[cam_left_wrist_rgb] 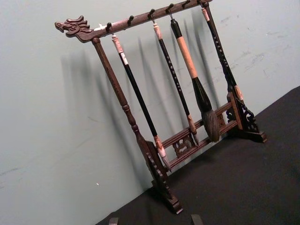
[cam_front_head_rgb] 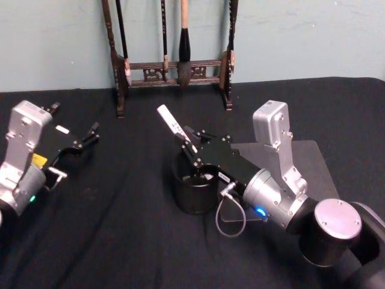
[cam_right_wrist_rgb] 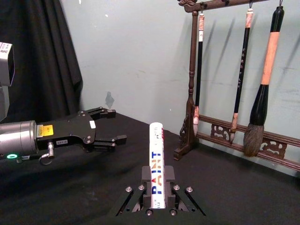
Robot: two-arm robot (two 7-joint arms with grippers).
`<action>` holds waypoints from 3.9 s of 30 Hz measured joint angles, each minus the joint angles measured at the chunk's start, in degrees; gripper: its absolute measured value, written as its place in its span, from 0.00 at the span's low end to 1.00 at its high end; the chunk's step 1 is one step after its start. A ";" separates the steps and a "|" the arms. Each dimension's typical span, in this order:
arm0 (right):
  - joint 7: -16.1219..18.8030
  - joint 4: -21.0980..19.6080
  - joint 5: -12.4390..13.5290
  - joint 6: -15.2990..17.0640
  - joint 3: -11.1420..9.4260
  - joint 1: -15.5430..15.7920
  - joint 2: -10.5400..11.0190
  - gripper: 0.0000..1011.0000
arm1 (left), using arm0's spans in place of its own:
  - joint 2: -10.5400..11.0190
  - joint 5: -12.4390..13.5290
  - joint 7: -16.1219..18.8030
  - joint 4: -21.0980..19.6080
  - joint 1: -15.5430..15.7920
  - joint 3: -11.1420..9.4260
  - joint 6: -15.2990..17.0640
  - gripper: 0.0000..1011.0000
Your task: Pick up the water-based marker from the table and place it into the pen holder.
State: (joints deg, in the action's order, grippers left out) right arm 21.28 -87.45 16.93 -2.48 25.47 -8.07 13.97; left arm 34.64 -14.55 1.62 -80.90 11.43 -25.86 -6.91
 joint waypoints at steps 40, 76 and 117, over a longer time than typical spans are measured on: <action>0.08 -0.04 0.18 -0.06 -0.02 -0.01 0.00 0.95 | 0.00 0.00 0.00 0.00 0.00 0.00 0.00 0.99; -10.44 -8.03 -7.37 26.61 -7.96 1.43 6.53 0.99 | 0.00 0.00 0.00 0.00 0.00 0.00 0.00 0.99; -6.82 0.94 -13.27 31.97 -6.36 -2.36 0.02 0.99 | 0.00 0.00 0.00 0.00 0.00 0.00 0.00 0.99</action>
State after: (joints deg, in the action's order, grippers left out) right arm 14.46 -86.51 3.65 29.48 19.11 -10.43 13.98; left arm 34.65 -14.55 1.62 -80.90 11.43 -25.86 -6.91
